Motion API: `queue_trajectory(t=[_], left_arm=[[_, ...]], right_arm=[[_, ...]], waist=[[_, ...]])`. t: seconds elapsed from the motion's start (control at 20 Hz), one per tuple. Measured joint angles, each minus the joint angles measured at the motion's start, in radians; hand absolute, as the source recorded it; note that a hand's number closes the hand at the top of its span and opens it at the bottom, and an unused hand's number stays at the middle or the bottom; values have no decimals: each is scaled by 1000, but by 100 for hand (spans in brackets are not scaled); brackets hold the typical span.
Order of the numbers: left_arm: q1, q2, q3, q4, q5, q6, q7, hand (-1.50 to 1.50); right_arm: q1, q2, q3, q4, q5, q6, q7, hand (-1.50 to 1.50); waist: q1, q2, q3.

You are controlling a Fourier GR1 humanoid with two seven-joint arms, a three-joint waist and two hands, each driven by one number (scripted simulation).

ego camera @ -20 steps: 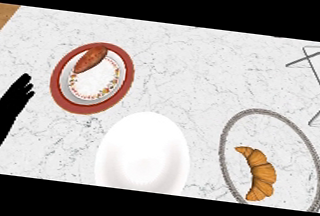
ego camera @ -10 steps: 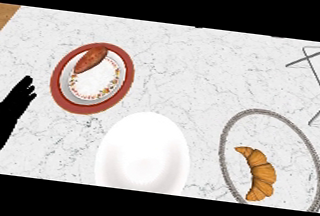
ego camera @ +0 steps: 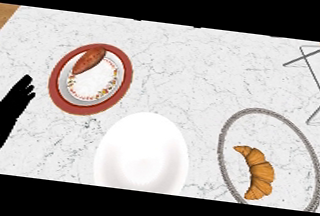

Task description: Pick the pear from the placemat and place it in the tiered shelf

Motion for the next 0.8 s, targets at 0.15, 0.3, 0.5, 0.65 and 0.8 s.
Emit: queue_trajectory(t=[0.15, 0.3, 0.5, 0.65, 0.8], left_arm=[[12, 0, 6, -1, 1, 0, -3, 0], [27, -2, 10, -2, 2, -5, -13, 0], [47, 1, 19, -14, 6, -8, -13, 0], [57, 7, 30, -16, 11, -10, -9, 0], [59, -2, 30, -18, 6, 3, -3, 0]], right_arm=[[1, 18, -16, -81, -29, -27, -7, -150], [31, 55, -14, -202, -41, -43, -6, -150], [45, 98, 17, -409, -16, 1, 33, -150], [60, 105, 29, -572, 17, 86, 72, -150], [75, 119, 34, -733, 56, 182, 104, -150]], waist=[[-5, -4, 0], [-12, -7, 0], [-22, -13, -2], [-36, -20, -2], [-54, -27, -3]])
